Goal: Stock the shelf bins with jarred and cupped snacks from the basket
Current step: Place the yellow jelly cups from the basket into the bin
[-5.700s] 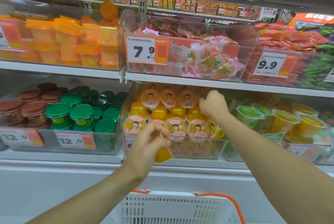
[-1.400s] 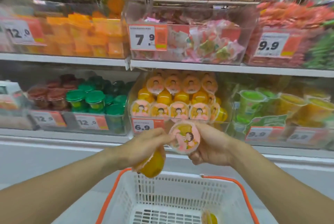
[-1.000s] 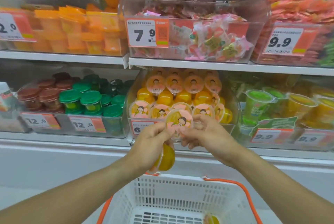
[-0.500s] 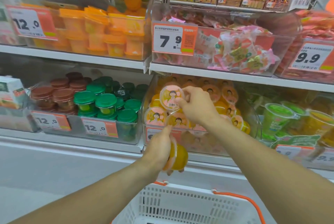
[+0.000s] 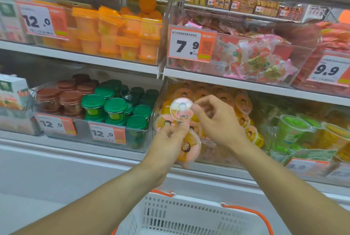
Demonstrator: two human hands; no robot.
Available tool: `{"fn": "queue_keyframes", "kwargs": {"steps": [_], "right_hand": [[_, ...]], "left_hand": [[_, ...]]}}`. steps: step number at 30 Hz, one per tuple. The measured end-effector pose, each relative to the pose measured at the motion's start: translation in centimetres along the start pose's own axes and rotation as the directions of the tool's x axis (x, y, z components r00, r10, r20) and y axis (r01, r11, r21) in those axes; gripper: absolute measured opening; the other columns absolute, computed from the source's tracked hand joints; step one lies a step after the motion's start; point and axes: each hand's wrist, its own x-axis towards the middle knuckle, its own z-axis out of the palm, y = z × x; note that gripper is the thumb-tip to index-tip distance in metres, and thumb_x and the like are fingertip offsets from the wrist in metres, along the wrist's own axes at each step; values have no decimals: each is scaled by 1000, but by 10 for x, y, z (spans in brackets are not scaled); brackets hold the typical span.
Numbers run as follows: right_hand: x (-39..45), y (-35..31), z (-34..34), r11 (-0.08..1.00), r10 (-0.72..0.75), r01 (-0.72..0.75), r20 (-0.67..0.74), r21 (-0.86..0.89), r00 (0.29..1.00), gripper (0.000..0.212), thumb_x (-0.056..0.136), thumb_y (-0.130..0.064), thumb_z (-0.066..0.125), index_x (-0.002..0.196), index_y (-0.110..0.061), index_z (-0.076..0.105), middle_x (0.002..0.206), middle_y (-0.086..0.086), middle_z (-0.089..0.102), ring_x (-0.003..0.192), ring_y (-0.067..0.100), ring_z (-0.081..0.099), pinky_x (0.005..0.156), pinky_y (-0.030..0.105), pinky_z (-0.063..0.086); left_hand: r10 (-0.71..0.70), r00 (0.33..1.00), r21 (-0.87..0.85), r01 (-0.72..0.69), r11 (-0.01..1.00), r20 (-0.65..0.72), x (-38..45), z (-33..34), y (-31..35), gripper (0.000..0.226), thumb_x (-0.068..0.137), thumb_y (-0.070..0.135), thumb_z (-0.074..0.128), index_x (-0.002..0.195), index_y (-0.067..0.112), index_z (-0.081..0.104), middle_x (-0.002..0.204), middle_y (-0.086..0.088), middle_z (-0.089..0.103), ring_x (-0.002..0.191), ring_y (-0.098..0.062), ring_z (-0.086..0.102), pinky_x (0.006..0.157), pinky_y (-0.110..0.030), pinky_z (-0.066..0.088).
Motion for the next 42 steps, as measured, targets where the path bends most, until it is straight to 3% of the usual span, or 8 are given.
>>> {"fn": "queue_keyframes", "kwargs": {"steps": [5, 9, 14, 18, 21, 24, 31, 42], "right_hand": [[-32, 3, -24, 968, 143, -214, 418, 130, 897, 38, 76, -44, 80, 103, -24, 62, 96, -1, 71, 81, 24, 71, 73, 42, 61], [-37, 16, -23, 929, 175, -267, 333, 257, 927, 38, 75, -25, 86, 98, -17, 58, 89, 5, 70, 74, 32, 73, 69, 55, 59], [-28, 30, -30, 876, 170, -208, 125, 435, 977, 26, 88, -3, 71, 105, -17, 57, 91, 12, 65, 68, 22, 74, 58, 36, 60], [-12, 46, -32, 911, 230, -186, -78, 369, 970, 17, 92, -1, 66, 105, -11, 62, 88, 10, 64, 62, 20, 71, 62, 35, 62], [1, 58, -28, 931, 251, -212, -100, 298, 963, 16, 94, -4, 64, 104, -18, 63, 88, 9, 64, 61, 18, 68, 65, 34, 60], [11, 67, -18, 976, 192, -175, -131, 130, 973, 16, 94, -11, 64, 105, -23, 66, 88, -1, 67, 67, 3, 62, 67, 16, 53], [19, 64, -16, 985, 172, -164, -183, 59, 968, 21, 92, -18, 69, 112, -21, 64, 93, -11, 67, 80, -6, 60, 63, -2, 39], [17, 65, -19, 982, 181, -184, -97, -27, 979, 27, 94, -20, 65, 121, -20, 67, 104, -7, 70, 87, -1, 62, 78, 6, 46]], "left_hand": [[44, 992, -143, -61, 988, -120, 1, 12, -1, 31, 91, 36, 65, 109, 14, 52, 105, -14, 70, 101, -32, 70, 92, -57, 54], [131, 980, -101, -147, 984, -152, 6, 27, -2, 20, 95, 41, 61, 101, 26, 51, 108, -8, 68, 103, -28, 69, 90, -56, 55], [426, 902, 176, -432, 885, 72, 7, 21, -1, 23, 101, 26, 55, 123, 25, 51, 113, 15, 59, 100, 7, 59, 85, -14, 49], [566, 785, 726, -539, 427, 250, 21, 8, -17, 72, 89, 33, 57, 153, 24, 27, 157, 10, 25, 144, -6, 19, 118, -24, 15], [454, 820, 881, -452, 140, 348, 27, 2, -32, 88, 87, 48, 39, 159, 23, -6, 165, 5, -19, 148, -8, -26, 119, -31, -17], [372, 844, 913, -406, -27, 387, 31, -1, -44, 90, 90, 52, 31, 155, 20, -22, 160, 0, -33, 145, -17, -35, 123, -45, -12], [380, 830, 913, -367, -178, 408, 36, -8, -51, 82, 96, 55, 21, 156, 15, -19, 162, -6, -28, 148, -22, -30, 123, -49, -9], [395, 835, 924, -360, -131, 382, 37, -1, -52, 81, 91, 59, 2, 157, 15, -14, 162, -7, -26, 148, -23, -30, 122, -46, -12]]}}
